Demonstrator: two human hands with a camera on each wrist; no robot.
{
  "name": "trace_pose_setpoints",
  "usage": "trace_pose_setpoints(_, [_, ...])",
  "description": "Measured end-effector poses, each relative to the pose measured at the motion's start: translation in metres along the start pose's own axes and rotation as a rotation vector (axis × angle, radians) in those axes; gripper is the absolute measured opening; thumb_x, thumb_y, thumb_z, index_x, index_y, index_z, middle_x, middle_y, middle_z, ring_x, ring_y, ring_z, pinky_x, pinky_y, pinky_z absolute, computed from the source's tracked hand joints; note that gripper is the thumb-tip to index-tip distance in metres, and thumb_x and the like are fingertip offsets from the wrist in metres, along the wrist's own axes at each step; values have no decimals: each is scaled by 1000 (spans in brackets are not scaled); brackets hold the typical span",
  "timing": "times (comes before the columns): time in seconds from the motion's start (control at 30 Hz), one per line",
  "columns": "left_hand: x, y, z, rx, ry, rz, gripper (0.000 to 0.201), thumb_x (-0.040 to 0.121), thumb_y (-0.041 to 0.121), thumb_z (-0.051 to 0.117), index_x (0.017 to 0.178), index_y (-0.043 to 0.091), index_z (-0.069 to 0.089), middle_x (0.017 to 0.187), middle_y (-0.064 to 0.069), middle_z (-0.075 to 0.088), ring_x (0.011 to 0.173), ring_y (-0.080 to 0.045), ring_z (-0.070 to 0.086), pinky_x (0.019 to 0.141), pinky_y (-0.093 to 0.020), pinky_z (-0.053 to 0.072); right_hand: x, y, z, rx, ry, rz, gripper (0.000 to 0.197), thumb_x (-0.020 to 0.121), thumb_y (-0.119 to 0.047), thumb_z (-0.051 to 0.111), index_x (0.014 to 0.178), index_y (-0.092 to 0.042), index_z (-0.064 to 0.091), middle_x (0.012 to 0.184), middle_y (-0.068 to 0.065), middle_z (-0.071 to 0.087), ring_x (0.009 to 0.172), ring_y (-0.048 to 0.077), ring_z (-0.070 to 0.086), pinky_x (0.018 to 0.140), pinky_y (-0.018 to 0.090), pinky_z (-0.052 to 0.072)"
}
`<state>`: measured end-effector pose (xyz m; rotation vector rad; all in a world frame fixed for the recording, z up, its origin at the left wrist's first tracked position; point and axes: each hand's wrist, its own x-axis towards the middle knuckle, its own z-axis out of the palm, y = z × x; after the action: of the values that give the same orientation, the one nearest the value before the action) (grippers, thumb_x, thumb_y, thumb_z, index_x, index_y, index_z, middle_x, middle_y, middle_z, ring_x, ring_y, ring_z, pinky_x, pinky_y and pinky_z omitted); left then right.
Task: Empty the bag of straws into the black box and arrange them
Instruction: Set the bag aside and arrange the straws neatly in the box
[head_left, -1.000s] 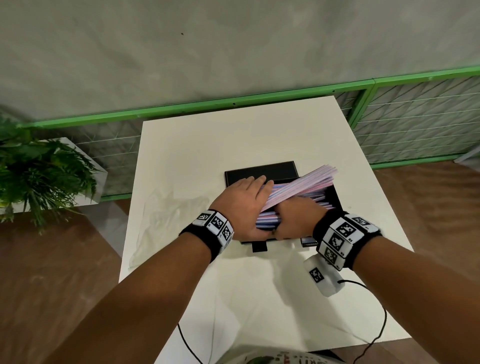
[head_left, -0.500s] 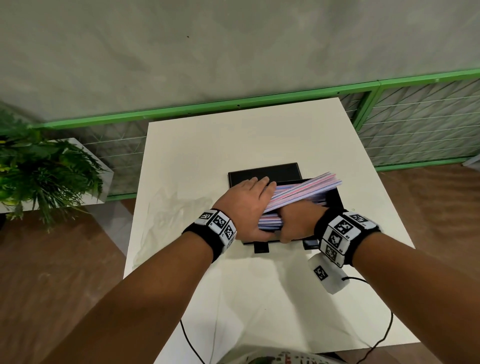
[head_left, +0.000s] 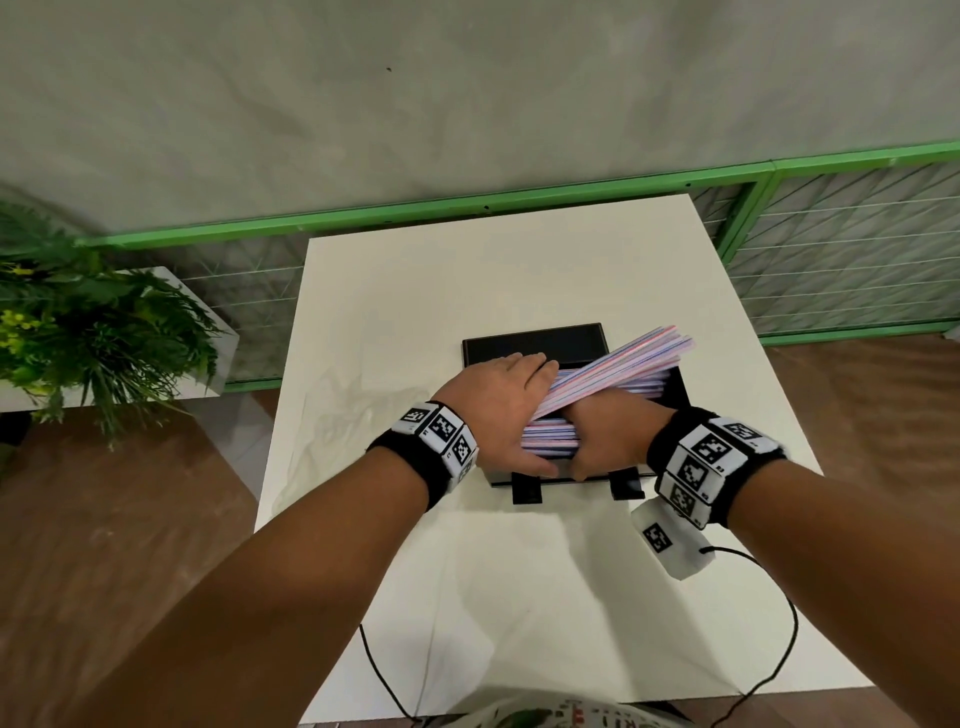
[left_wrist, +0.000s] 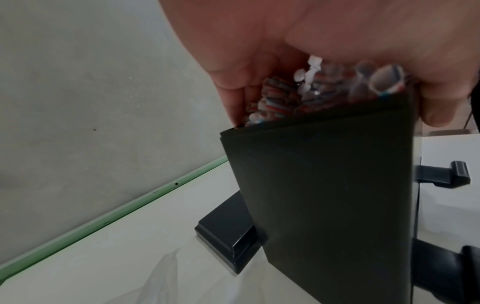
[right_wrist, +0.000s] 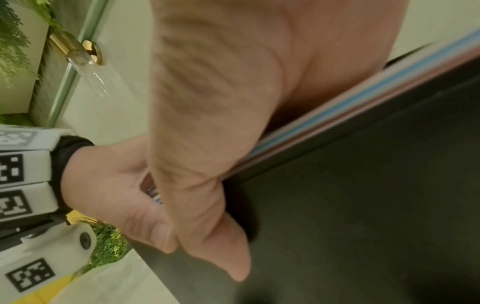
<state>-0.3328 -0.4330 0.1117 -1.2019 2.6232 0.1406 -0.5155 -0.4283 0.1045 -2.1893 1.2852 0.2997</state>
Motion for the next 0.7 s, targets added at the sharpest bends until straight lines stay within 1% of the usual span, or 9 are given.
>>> trace_pose_setpoints(0.13, [-1,-2,0,25,-19,19,124,76,86,56,161,8,12,168,-14,19,153,-31,25,124,-37,22,-9,1,-1,39,5,1,63,62,-51,71,119,-25,63,98,-6,69,85,15,65,78,29,56])
trace_pose_setpoints(0.2, [-1,-3,1,19,-29,18,123,76,87,54,162,9,11,169,-13,17,154,-30,22,125,-37,22,-16,3,-2,26,15,-1,51,73,-48,73,116,-22,62,82,-11,63,71,11,59,66,21,46])
trace_pose_setpoints(0.27, [-2,-3,3,12,-21,16,123,76,89,50,161,9,12,169,-13,17,154,-31,23,125,-37,22,-23,2,0,-19,71,-8,45,80,-53,68,112,-22,63,74,-14,58,68,12,56,65,23,42])
trace_pose_setpoints(0.33, [-2,-3,5,26,-3,16,120,78,90,40,161,8,14,168,-15,19,153,-33,25,125,-38,21,-26,3,5,-58,133,-21,53,79,-62,58,113,-22,63,91,-6,67,85,19,64,74,27,47])
trace_pose_setpoints(0.4, [-2,-3,7,38,8,19,111,83,87,26,161,9,15,168,-16,19,153,-35,26,125,-40,20,-26,4,11,-77,137,-24,49,78,-60,55,107,-20,59,102,-1,67,97,24,65,76,29,47])
trace_pose_setpoints(0.47, [-2,-3,10,33,21,22,103,88,82,14,161,10,17,167,-18,20,152,-37,28,125,-43,23,-27,1,13,-93,135,-12,33,81,-50,59,97,-22,53,99,1,65,97,26,65,72,28,41])
trace_pose_setpoints(0.53, [-2,-3,13,33,30,31,100,89,79,7,161,11,18,166,-21,22,151,-40,29,125,-47,25,-27,-2,16,-116,167,-8,28,84,-45,59,98,-20,57,98,3,68,93,26,67,69,27,40])
trace_pose_setpoints(0.63, [-3,-3,19,37,51,40,96,92,77,9,161,11,17,166,-23,21,150,-42,30,124,-50,26,-27,-7,20,-165,226,-10,32,85,-42,56,104,-17,62,98,3,71,91,27,68,68,27,41])
trace_pose_setpoints(0.7, [-5,-2,19,40,52,40,97,91,78,10,162,12,14,167,-22,17,151,-42,27,125,-50,24,-27,-8,20,-196,260,-13,30,85,-42,54,102,-17,62,92,2,70,87,27,68,67,28,40])
